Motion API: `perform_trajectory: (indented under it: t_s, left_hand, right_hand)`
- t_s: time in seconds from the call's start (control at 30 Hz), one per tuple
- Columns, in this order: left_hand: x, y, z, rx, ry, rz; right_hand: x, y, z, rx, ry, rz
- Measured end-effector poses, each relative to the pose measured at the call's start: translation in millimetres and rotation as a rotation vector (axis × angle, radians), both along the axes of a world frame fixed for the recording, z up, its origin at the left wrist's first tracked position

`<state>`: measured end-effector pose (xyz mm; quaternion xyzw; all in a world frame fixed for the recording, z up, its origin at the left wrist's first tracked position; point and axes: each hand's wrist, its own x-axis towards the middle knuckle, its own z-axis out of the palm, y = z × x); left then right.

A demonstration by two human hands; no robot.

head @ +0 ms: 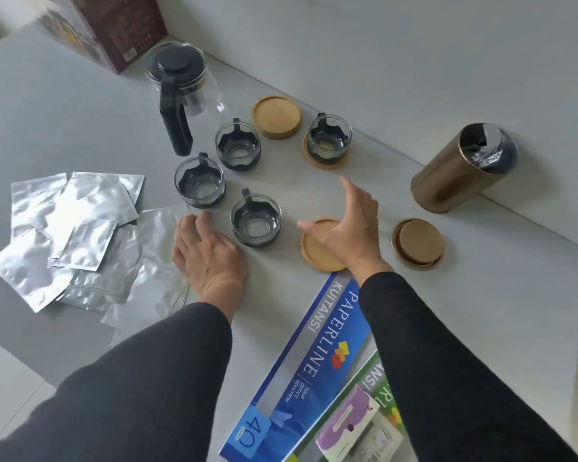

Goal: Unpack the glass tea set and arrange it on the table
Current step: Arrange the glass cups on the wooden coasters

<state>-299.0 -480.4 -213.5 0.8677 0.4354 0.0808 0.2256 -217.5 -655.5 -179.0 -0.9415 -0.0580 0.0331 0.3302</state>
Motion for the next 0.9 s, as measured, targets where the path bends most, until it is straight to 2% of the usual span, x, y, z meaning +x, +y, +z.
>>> perform_trajectory:
  t_s: [0.2, 0.37, 0.63, 0.9]
  left_hand:
    - [-2.9, 0.9, 1.6, -0.015, -0.016, -0.015]
    - [-2.0, 1.3, -0.1, -0.023, -0.024, -0.011]
    - [-0.1, 1.7, -3.8, -0.013, -0.008, 0.004]
    - [1.4, 1.2, -4.2, -0.011, -0.013, 0.012]
  right_hand:
    - [-38.3, -4.3, -10.7, -0.255, 0.017, 0.106]
    - [-23.5, 9.3, -11.2, -0.219, -0.037, 0.085]
    - [36.3, 40.7, -6.1, -0.183, -0.116, 0.252]
    - [46.3, 48.1, -13.5, -0.104, -0.042, 0.343]
